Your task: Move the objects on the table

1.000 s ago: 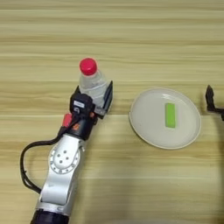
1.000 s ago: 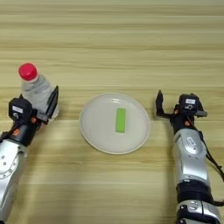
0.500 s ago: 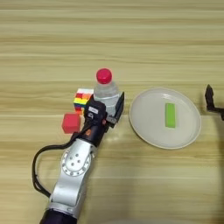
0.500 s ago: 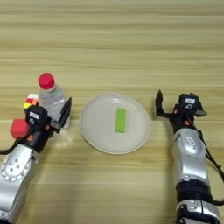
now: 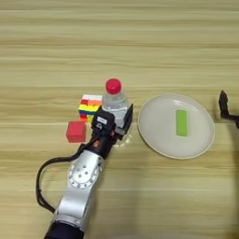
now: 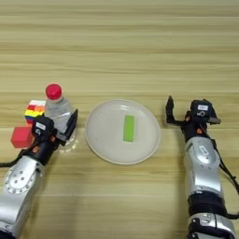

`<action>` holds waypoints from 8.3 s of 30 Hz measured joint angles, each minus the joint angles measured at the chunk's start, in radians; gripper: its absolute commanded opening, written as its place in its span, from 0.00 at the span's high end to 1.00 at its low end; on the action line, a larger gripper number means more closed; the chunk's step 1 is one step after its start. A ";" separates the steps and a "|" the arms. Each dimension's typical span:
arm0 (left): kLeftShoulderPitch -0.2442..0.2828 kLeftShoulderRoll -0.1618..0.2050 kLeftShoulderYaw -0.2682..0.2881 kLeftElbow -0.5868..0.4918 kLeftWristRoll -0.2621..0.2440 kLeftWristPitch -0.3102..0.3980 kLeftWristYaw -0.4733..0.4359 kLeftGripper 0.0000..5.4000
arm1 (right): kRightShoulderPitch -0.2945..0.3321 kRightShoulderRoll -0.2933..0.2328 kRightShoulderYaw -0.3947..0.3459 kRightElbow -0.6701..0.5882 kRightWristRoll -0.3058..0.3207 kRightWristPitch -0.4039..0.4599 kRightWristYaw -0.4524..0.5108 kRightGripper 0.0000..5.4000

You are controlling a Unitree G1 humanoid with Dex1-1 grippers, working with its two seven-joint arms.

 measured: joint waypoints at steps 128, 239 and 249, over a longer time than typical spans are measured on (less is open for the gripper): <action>-0.089 0.094 0.393 0.090 -0.109 -0.097 0.125 0.00 | 0.313 -0.007 0.365 -0.724 0.088 0.140 0.350 0.00; -0.118 0.095 0.382 0.143 -0.095 -0.128 0.135 0.00 | -0.040 0.223 0.441 -0.509 -0.046 0.184 0.303 0.40; -0.118 0.095 0.384 0.143 -0.086 -0.128 0.135 0.00 | -0.022 0.107 0.244 -0.550 -0.072 0.192 0.141 0.40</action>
